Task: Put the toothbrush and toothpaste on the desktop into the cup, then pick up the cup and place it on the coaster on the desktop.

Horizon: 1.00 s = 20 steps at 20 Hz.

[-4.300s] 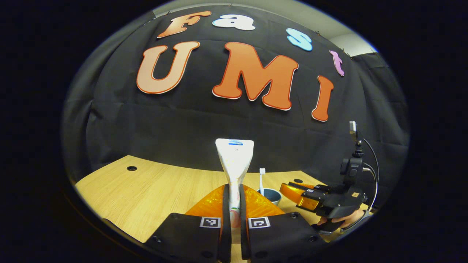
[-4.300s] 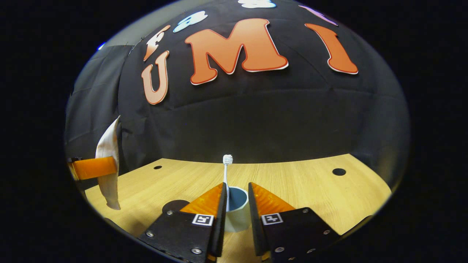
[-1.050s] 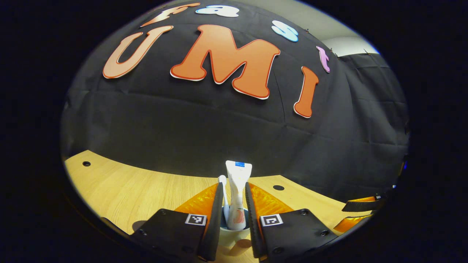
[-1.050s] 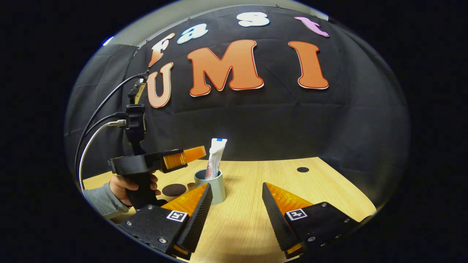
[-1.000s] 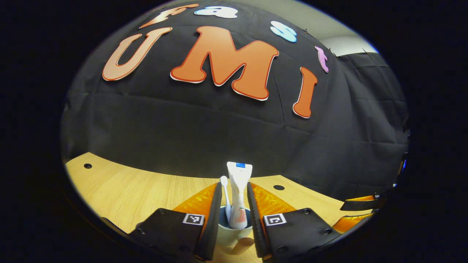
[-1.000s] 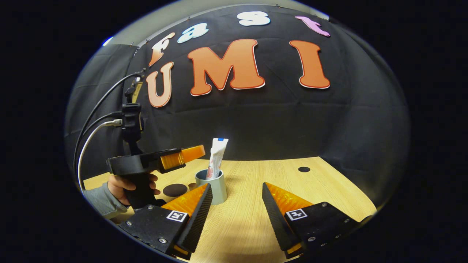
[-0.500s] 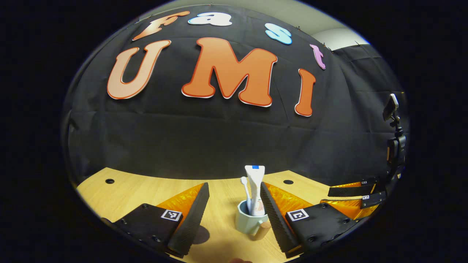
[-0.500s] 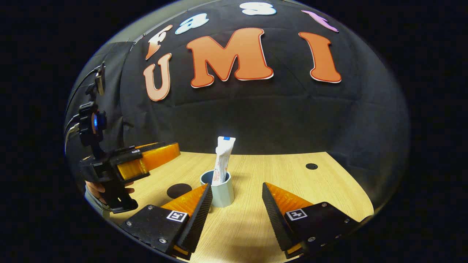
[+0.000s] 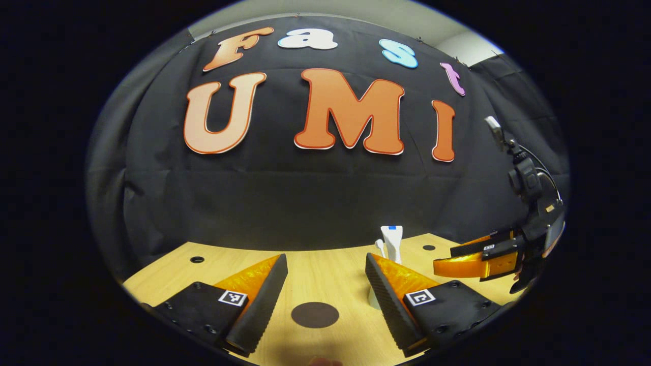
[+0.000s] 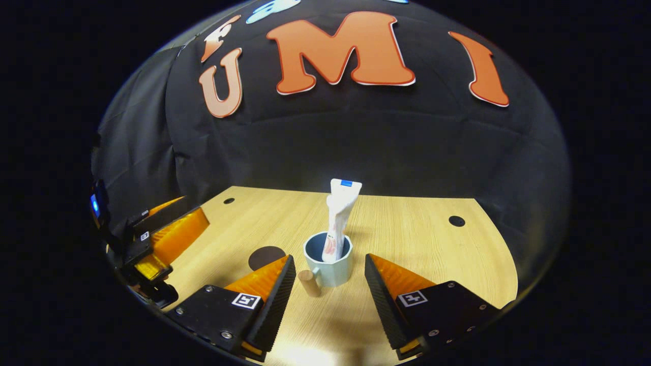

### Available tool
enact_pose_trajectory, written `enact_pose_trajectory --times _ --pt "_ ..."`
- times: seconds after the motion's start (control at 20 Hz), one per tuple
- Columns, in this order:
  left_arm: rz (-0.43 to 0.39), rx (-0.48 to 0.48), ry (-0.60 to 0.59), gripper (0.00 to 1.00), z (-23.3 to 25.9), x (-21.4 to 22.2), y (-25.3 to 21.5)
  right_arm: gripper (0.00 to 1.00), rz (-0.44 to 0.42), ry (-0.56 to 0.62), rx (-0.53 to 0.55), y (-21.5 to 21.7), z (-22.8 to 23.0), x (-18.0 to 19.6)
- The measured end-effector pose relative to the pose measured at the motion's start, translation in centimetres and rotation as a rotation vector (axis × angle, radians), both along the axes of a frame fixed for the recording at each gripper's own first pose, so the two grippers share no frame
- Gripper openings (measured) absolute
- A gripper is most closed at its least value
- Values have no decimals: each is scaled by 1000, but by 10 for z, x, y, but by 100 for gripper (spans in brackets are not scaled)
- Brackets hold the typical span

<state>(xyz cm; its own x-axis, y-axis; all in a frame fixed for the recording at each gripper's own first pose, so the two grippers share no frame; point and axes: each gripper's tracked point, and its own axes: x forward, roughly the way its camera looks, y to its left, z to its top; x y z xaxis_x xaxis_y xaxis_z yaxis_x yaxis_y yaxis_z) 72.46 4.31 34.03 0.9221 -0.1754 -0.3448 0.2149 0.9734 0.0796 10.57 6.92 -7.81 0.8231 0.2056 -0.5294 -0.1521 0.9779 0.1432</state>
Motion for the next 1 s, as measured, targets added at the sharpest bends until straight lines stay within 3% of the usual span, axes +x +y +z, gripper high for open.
enact_pose_trajectory --times 0.55,0.8,0.85,0.95,1.0 --pt "98 44 -37 97 8 -32 67 82 -36 353 -50 33 -61 24" --pt "126 18 -19 97 -1 -41 89 75 -81 474 -102 33 -98 28" --pt "123 21 -6 97 -2 -44 92 70 -92 487 -112 30 -101 28" --pt "125 53 0 97 -6 -48 101 70 -112 504 -117 29 -106 31" --pt "131 66 0 97 -6 -50 106 63 -118 507 -122 27 -105 33"
